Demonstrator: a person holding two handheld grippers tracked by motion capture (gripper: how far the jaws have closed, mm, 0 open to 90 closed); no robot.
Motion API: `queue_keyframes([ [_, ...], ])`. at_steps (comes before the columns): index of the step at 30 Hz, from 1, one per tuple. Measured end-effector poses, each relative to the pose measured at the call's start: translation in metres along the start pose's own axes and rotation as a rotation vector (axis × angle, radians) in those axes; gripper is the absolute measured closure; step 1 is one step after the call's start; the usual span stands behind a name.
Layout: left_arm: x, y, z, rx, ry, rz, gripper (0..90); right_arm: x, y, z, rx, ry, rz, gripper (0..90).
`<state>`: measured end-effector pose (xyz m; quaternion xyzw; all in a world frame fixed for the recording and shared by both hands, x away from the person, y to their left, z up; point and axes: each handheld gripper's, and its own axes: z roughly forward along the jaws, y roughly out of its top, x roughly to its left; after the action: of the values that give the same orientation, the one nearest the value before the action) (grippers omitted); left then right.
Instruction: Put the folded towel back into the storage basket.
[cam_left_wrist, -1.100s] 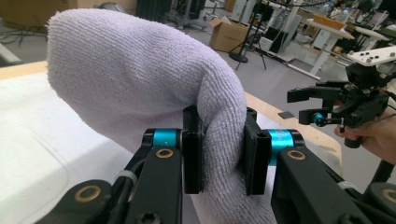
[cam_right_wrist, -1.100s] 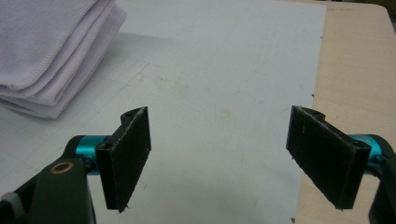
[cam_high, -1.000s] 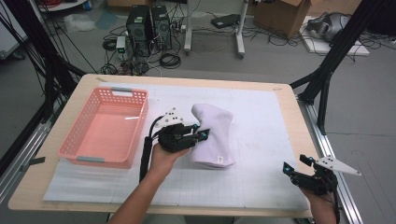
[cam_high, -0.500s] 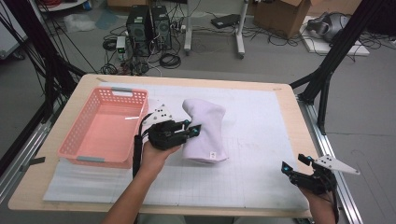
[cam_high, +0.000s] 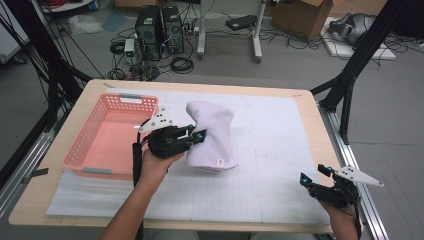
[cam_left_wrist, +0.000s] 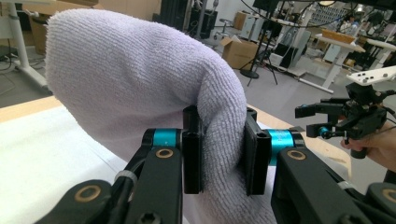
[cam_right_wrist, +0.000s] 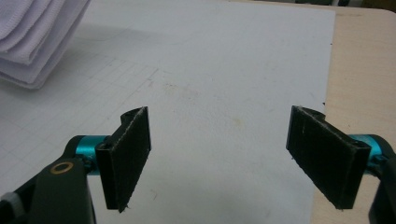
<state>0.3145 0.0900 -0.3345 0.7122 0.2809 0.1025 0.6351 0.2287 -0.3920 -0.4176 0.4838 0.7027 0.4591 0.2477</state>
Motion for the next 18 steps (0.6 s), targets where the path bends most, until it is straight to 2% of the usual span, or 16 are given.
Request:
queue_keyframes([
  [10,0.008,0.013,-0.021,-0.028,0.017,0.032,73.7,0.003,0.001,0.002,0.007,0.003,-0.013,20.9],
  [18,0.015,0.02,-0.035,-0.046,0.036,0.041,73.7,0.004,0.001,0.004,0.009,0.004,-0.02,20.9],
])
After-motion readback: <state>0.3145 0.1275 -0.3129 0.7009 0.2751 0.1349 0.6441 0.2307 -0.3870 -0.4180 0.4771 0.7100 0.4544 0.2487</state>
